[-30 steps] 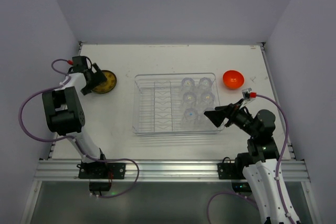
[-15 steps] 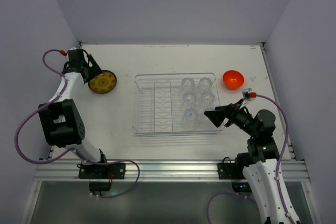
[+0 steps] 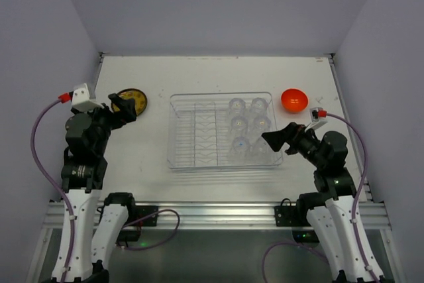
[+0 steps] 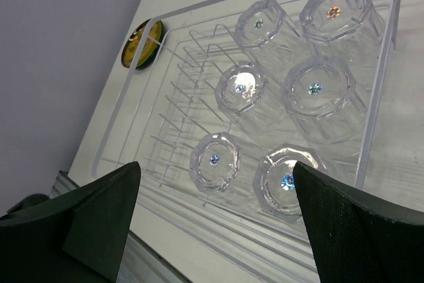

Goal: Unload the mixed dishes from the dish rack

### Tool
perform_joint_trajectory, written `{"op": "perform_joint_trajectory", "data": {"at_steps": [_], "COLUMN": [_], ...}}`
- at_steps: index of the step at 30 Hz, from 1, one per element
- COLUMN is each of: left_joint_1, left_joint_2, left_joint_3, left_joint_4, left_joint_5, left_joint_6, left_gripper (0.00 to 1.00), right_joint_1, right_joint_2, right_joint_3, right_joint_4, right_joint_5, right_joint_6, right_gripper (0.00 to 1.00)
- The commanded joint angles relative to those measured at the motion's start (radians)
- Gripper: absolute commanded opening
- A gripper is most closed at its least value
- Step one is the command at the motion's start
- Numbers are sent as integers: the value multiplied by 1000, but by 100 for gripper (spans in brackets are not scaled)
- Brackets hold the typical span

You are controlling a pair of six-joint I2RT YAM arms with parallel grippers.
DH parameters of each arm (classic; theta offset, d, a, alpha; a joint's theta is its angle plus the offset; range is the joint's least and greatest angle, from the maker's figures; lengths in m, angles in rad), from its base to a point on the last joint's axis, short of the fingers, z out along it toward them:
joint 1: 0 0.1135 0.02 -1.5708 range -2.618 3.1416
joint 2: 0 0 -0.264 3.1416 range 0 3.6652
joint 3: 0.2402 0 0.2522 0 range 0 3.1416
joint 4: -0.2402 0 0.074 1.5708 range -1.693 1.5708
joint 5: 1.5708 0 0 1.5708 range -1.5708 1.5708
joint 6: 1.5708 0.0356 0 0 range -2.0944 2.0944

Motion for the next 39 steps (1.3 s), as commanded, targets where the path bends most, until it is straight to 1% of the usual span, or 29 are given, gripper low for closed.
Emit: {"op": "perform_joint_trajectory", "data": {"at_steps": [1,2,4,5,6,7,8,9,10,11,12,14,16,17,19,22,26,28,31,37,39], "left_joint_1": [3,3,3,3,3,3,-23,-25,-27,-43,-56,-74,-82,-85,-91,-91,-109,-137,-169,-191,-197], "left_joint_2": [-48,-62,-83,-109,-157,-190,-220,-249,-299,-322,-333,-308,-246,-231,-205,-202,-218,-228,-241,-229,-222], "left_joint_3": [-123,-138,-148,-154,-177,-198,-207,-168,-157,-158,-174,-178,-154,-149,-160,-180,-209,-210,-212,-214,-212], "left_joint_4": [-96,-106,-136,-146,-146,-120,-100,-100,-94,-80,-58,-73,-112,-126,-120,-98,-77,-80,-89,-93,-97], "left_joint_5": [68,41,-11,-81,-105,-102,-61,-38,-3,7,-8,-97,-145,-151,-142,-90,-45,-59,-86,-99,-99], "left_joint_6": [37,31,15,-32,-89,-86,-80,-63,-16,-8,1,17,24,29,38,44,43,37,26,20,18], "left_gripper": [100,100,100,100,100,100,100,100,100,100,100,100,100,100,100,100,100,100,100,100,100], "right_joint_1": [38,100,193,286,335,381,481,533,581,666,694,731,747,751,759,761,761,761,761,768,768], "right_joint_2": [47,60,90,104,147,174,207,242,277,335,359,421,471,524,573,656,747,796,845,922,934], "right_joint_3": [126,180,231,270,288,307,340,357,373,389,394,414,440,477,508,554,610,627,649,676,676], "right_joint_4": [-115,-183,-246,-292,-318,-335,-373,-393,-402,-398,-390,-377,-390,-425,-445,-468,-475,-484,-498,-527,-522], "right_joint_5": [135,230,376,437,549,606,655,741,768,789,809,812,834,847,866,883,857,863,875,903,880], "right_joint_6": [-22,-30,-29,-22,-4,2,13,20,30,30,34,45,54,59,57,56,42,57,83,102,90], "right_gripper": [99,99,99,99,99,99,99,99,99,99,99,99,99,99,99,99,99,99,96,93,91]}}
